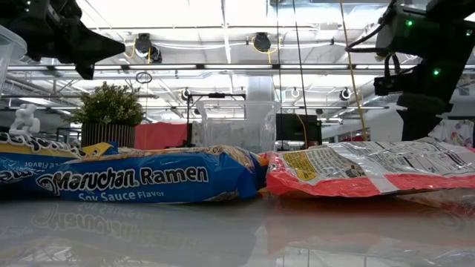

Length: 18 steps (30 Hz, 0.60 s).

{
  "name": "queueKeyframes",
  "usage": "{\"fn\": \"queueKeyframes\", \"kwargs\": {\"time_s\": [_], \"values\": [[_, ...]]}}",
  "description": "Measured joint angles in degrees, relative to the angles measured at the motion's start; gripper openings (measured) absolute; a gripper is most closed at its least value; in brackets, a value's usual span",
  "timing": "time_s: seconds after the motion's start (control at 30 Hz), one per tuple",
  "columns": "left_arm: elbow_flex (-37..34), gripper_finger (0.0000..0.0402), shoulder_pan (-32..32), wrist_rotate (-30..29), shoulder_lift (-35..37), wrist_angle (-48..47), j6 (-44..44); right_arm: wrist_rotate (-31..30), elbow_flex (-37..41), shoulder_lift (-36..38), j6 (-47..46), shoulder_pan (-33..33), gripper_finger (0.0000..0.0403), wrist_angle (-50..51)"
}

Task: Sort Maruchan noodles
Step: Put the top red noodle pack into the bottom left transparent bin

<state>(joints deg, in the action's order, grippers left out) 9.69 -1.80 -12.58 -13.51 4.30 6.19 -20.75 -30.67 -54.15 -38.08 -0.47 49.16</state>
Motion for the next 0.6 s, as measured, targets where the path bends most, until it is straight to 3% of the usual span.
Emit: {"fn": "queueKeyframes", "kwargs": {"time_s": [0.33, 0.6], "values": [[4.9, 0.0008, 0.0, 0.0, -8.9, 0.4, -1.8, -1.7, 1.2, -4.3, -1.1, -1.8, 0.0186, -1.6], [6.8, 0.0008, 0.0, 0.0, -14.1, 3.0, -4.9, -1.8, 1.2, -11.6, -0.1, -4.1, 0.0121, -4.3]]}}
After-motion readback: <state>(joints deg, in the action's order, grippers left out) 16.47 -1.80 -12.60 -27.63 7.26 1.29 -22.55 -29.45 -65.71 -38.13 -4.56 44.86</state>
